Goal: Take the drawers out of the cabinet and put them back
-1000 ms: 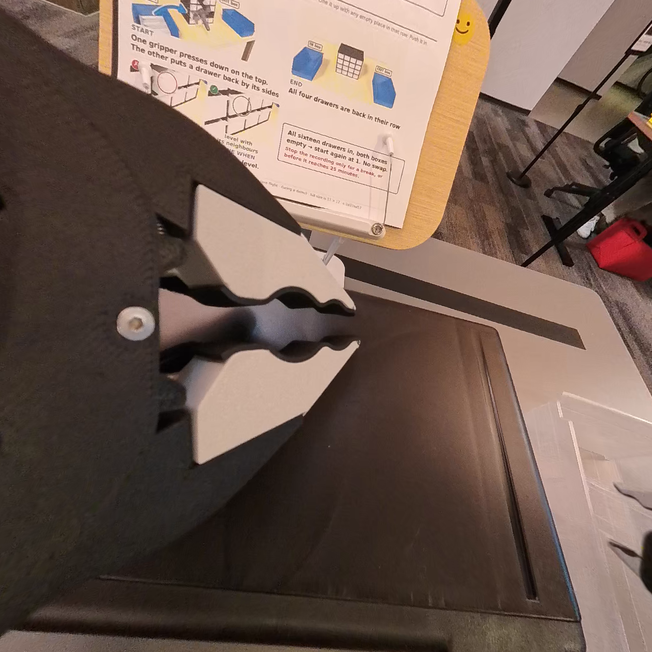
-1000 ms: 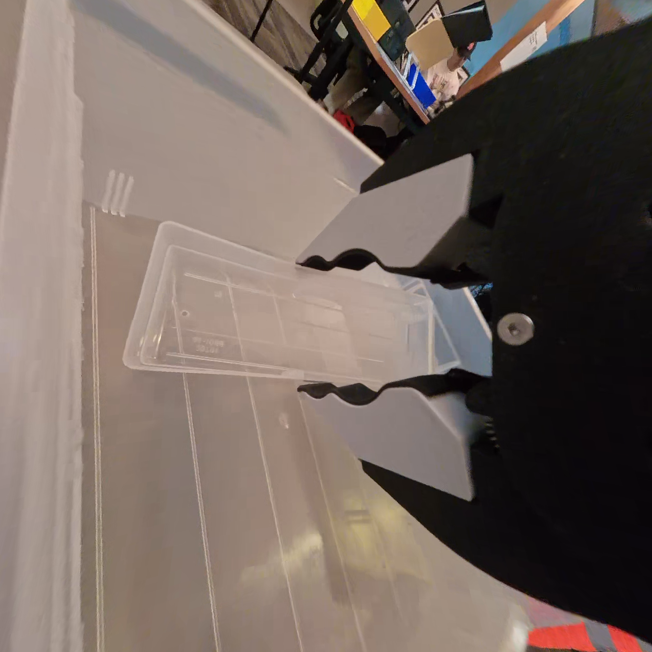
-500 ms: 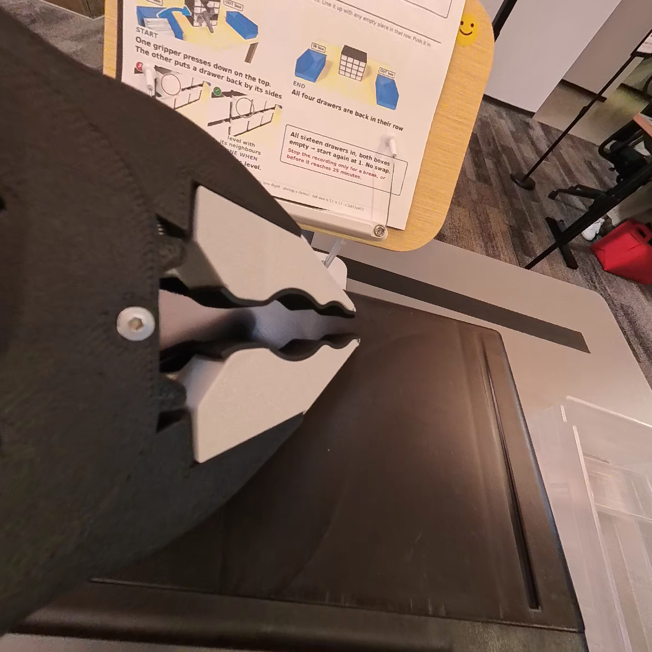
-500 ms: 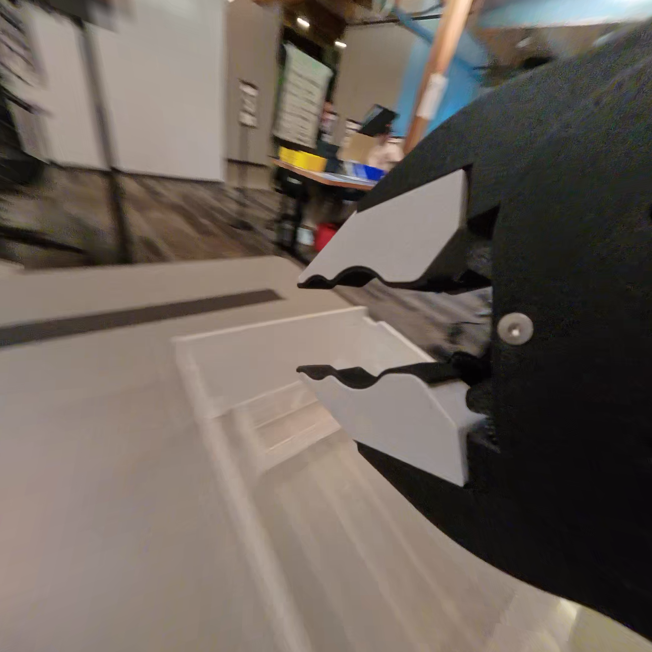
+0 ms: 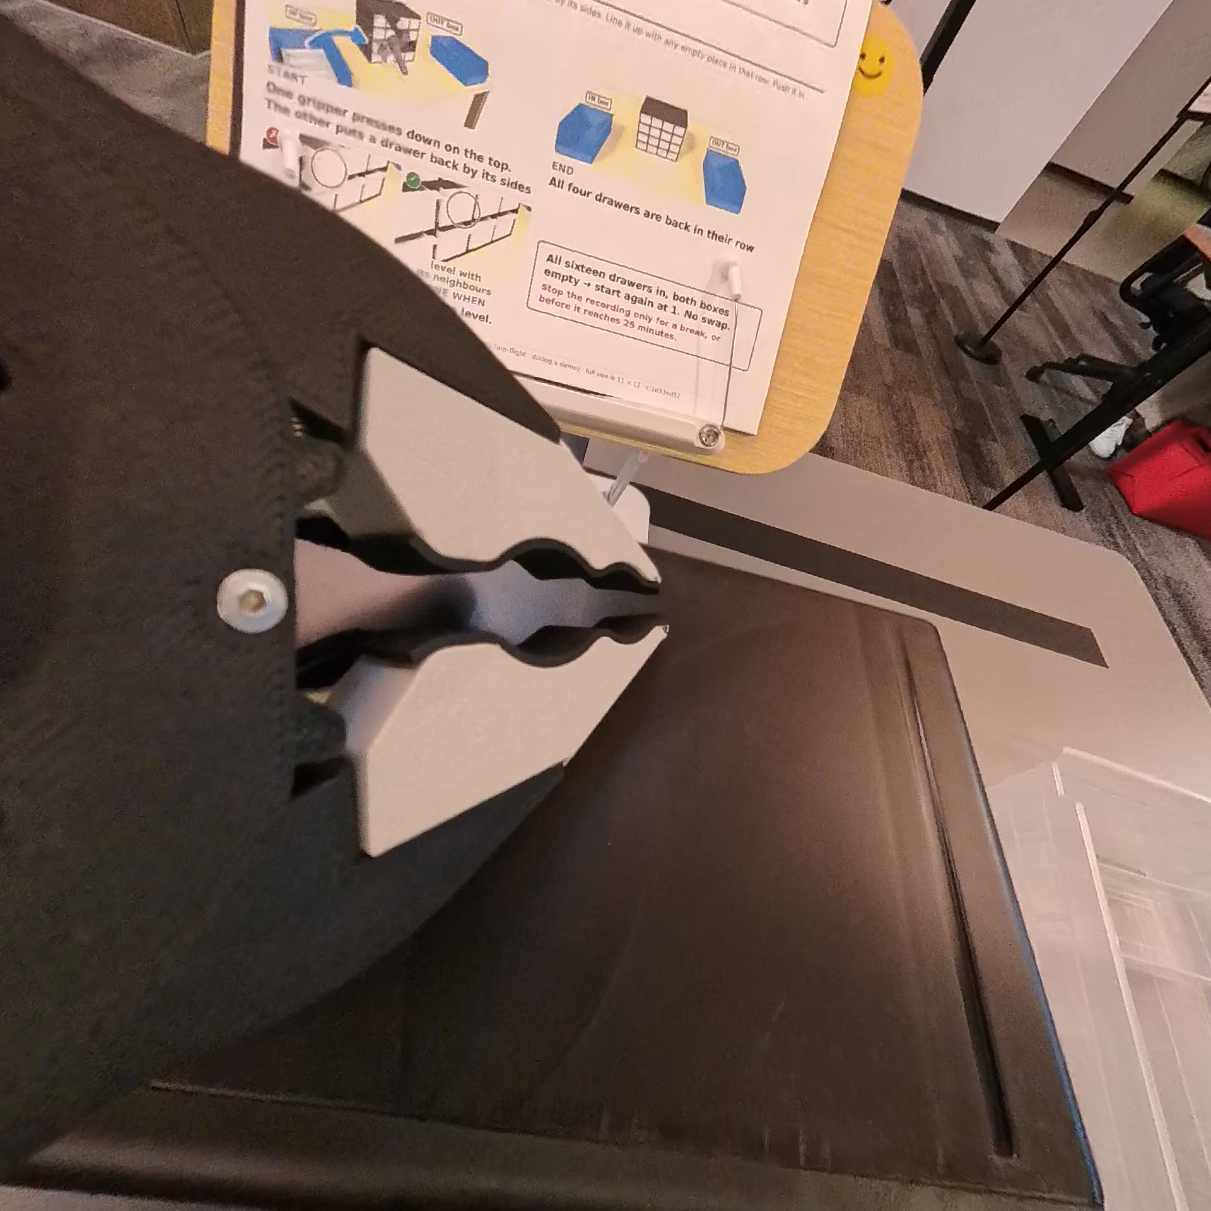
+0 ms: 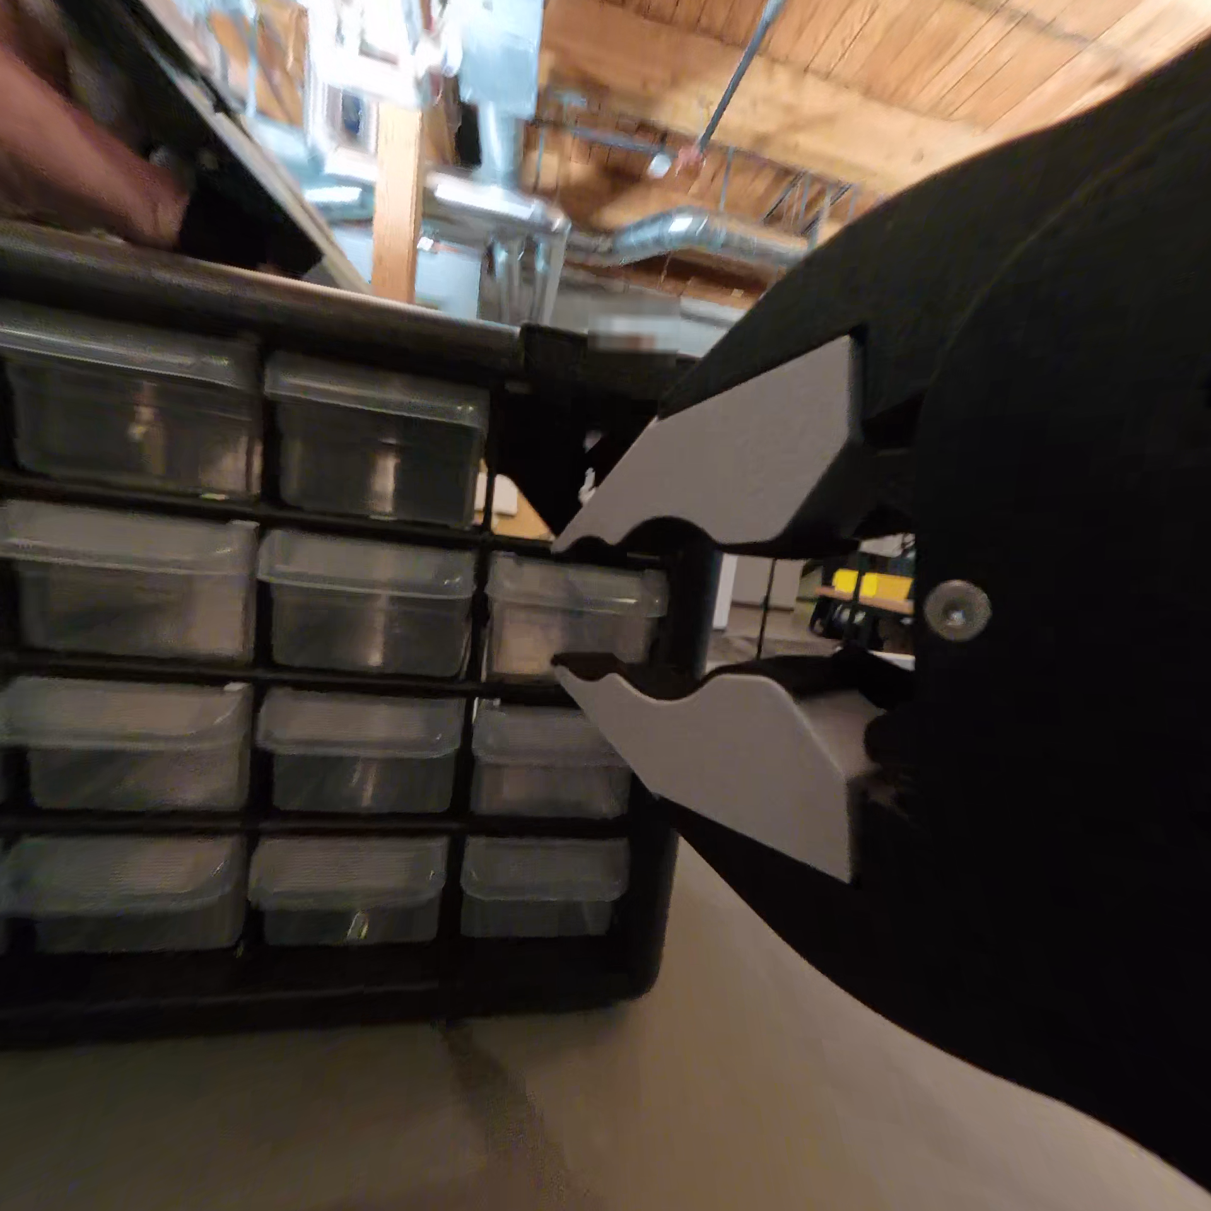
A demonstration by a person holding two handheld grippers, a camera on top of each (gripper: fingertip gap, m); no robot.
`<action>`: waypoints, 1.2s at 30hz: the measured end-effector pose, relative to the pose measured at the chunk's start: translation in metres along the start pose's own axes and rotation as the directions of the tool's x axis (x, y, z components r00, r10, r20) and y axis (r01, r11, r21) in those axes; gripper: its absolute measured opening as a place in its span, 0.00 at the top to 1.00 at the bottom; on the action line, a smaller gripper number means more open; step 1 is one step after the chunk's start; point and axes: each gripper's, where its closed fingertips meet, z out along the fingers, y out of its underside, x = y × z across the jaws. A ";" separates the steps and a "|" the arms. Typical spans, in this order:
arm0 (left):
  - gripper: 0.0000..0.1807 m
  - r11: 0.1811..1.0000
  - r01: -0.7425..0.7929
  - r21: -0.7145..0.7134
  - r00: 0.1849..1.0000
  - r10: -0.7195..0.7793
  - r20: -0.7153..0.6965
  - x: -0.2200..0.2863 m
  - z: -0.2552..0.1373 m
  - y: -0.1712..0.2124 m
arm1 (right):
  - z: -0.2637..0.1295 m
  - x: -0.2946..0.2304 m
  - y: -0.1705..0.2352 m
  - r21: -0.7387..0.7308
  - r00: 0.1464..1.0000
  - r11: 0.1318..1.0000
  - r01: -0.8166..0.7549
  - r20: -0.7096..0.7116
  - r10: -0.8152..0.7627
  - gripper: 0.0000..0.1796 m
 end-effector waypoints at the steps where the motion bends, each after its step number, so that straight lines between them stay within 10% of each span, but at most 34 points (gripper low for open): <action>1: 0.97 1.000 0.009 -0.002 1.000 -0.009 -0.004 0.000 0.000 0.000 | 0.005 0.003 0.002 -0.005 0.999 1.000 0.007 -0.045 -0.007 0.93; 27: 0.97 1.000 0.005 -0.006 1.000 -0.005 0.014 -0.002 0.000 0.001 | -0.132 0.020 -0.044 0.116 0.992 0.990 -0.075 -0.096 0.086 1.00; 36: 0.97 1.000 0.003 -0.008 1.000 -0.003 0.017 -0.002 0.000 0.001 | -0.126 0.002 -0.033 0.128 0.991 0.987 -0.101 -0.076 0.111 1.00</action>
